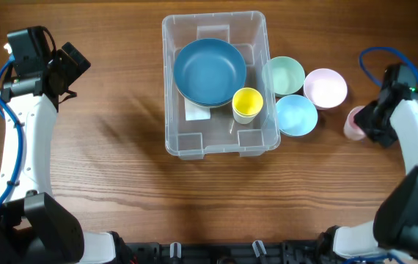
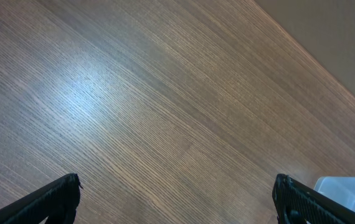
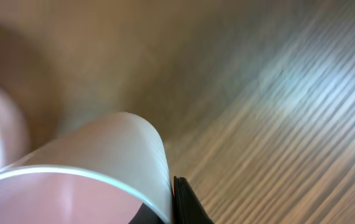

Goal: Pack container
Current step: 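Carry the pink cup into the bin and nest it in the cups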

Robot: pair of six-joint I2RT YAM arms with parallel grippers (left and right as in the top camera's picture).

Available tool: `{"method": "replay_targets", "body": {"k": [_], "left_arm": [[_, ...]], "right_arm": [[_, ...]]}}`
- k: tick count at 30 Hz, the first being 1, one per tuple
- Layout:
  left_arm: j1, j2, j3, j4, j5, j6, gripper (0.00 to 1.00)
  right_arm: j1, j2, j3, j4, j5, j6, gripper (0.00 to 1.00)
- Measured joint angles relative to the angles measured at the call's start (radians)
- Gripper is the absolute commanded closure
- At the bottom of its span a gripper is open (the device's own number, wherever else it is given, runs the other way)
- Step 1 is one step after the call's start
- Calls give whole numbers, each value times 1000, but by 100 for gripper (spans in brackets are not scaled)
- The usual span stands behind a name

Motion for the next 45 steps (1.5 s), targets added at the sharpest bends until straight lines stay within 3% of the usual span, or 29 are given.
{"method": "replay_targets", "body": {"k": [8, 14, 23, 28, 36, 45], "left_arm": [[0, 0, 0, 0, 0, 0, 0], [0, 0, 0, 0, 0, 0, 0], [0, 0, 0, 0, 0, 0, 0], [0, 0, 0, 0, 0, 0, 0], [0, 0, 0, 0, 0, 0, 0], [0, 0, 0, 0, 0, 0, 0]], "right_arm": [[14, -204, 150, 60, -188, -193, 96], [142, -278, 174, 105, -321, -306, 96], [525, -234, 174, 190, -259, -397, 96], [646, -178, 174, 207, -192, -405, 96], [706, -48, 173, 170, -160, -420, 96], [706, -43, 173, 83, -149, -428, 96]]}}
